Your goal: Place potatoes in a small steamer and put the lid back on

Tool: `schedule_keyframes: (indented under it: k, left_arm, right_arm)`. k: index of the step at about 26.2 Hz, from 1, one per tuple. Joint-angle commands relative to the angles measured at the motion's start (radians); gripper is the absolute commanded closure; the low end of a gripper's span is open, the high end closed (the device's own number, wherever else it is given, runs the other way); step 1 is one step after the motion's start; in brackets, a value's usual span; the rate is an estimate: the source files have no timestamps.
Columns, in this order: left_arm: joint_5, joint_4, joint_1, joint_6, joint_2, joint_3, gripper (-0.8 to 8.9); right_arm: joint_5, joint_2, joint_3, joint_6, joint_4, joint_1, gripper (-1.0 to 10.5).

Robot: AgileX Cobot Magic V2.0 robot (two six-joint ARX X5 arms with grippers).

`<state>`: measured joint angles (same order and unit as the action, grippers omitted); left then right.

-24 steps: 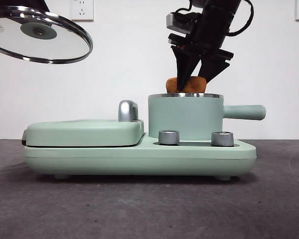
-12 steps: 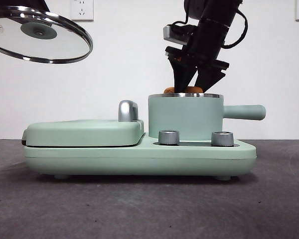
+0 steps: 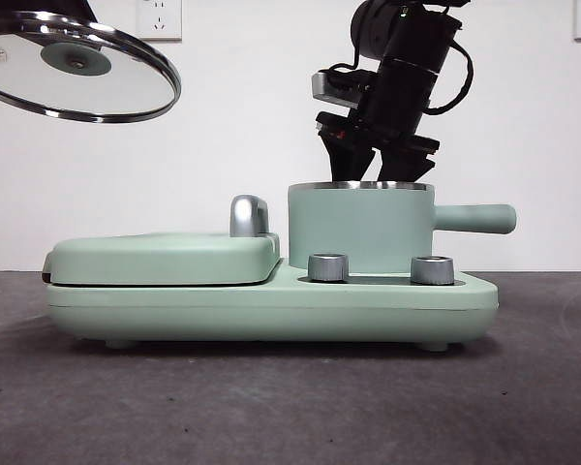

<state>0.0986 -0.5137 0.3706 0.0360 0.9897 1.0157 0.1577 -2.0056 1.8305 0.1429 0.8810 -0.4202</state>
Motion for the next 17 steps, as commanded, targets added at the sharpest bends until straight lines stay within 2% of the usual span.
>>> schedule_keyframes:
  k: [1,7,9,15,17]
  left_arm:
    - [-0.002,0.032,0.002,0.0,-0.002,0.015,8.05]
    - [-0.002,0.03,0.002,0.0,-0.002,0.015,8.05]
    - [-0.002,0.025,0.002,0.0,-0.002,0.015,8.05]
    - [-0.001,0.004,0.003,0.0,-0.002,0.015,8.05]
    - [0.048,0.005,0.003,0.004,-0.002,0.015,8.05]
  right_arm:
    - [0.003,-0.013,0.029,0.015,-0.006,-0.006,6.1]
    - [0.007,0.173,0.023,-0.025,0.005,-0.001,6.5]
    - [0.037,0.275,-0.037,-0.029,-0.013,-0.001,6.6]
    - [0.051,0.715,-0.488,-0.119,-0.236,-0.003,6.6]
    - [0.049,0.851,-0.613,-0.134,-0.273,-0.003,6.6]
